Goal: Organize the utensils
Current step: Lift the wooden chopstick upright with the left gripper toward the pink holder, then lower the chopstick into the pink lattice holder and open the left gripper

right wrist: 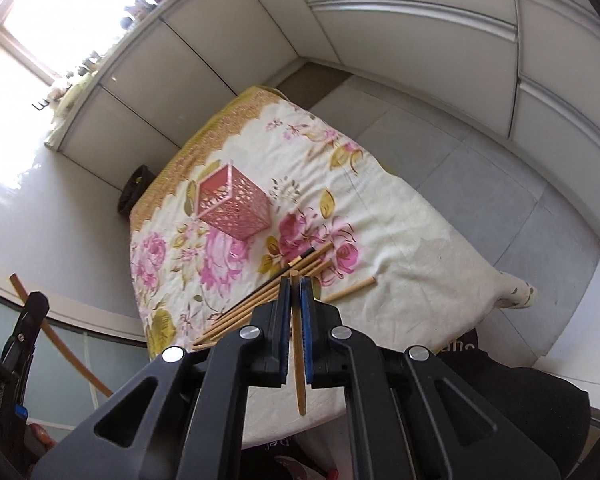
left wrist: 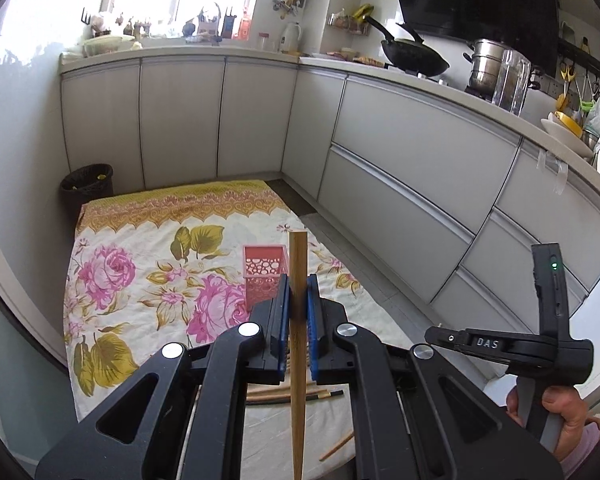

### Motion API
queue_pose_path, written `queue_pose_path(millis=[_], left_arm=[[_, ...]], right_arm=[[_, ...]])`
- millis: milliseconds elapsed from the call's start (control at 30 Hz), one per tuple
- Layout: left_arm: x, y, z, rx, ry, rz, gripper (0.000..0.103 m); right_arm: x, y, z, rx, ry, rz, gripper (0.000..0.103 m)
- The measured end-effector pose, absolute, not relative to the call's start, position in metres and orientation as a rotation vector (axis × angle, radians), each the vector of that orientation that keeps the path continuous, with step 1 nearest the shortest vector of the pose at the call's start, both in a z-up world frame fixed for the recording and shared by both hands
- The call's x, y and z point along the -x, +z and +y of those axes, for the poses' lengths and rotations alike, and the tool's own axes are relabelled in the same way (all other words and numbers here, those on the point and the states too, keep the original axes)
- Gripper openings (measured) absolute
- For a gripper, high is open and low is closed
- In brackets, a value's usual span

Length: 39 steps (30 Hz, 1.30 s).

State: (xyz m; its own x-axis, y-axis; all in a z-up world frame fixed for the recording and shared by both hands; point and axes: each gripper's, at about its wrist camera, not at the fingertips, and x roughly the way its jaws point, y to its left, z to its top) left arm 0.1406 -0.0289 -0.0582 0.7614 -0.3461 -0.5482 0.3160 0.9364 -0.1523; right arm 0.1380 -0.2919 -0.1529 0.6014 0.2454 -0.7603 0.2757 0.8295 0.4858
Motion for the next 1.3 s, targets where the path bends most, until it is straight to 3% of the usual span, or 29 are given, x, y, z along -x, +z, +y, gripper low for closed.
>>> queue_pose_path(millis=[367,733,933,1300], left_arm=[[-0.132,0.000,-0.032,0.098,-0.330,0.396,0.007],[-0.205,0.044,-0.037,0.129,-0.326,0.234,0.007],[-0.265,0.028,-0.048,0.115,-0.306,0.253,0.007],[-0.349,-0.049,-0.053,0.112,-0.255,0.319,0.007]], right_arm=[[-0.119,-0.051,-0.306,-0.634,0.054,0.752,0.005],[-0.142,-0.004,-0.327,-0.636,0.037,0.650,0.005],[-0.170,-0.014,-0.331,-0.619,0.027,0.656,0.005],[-0.231,-0.047,-0.332,-0.598,0.026,0.686,0.005]])
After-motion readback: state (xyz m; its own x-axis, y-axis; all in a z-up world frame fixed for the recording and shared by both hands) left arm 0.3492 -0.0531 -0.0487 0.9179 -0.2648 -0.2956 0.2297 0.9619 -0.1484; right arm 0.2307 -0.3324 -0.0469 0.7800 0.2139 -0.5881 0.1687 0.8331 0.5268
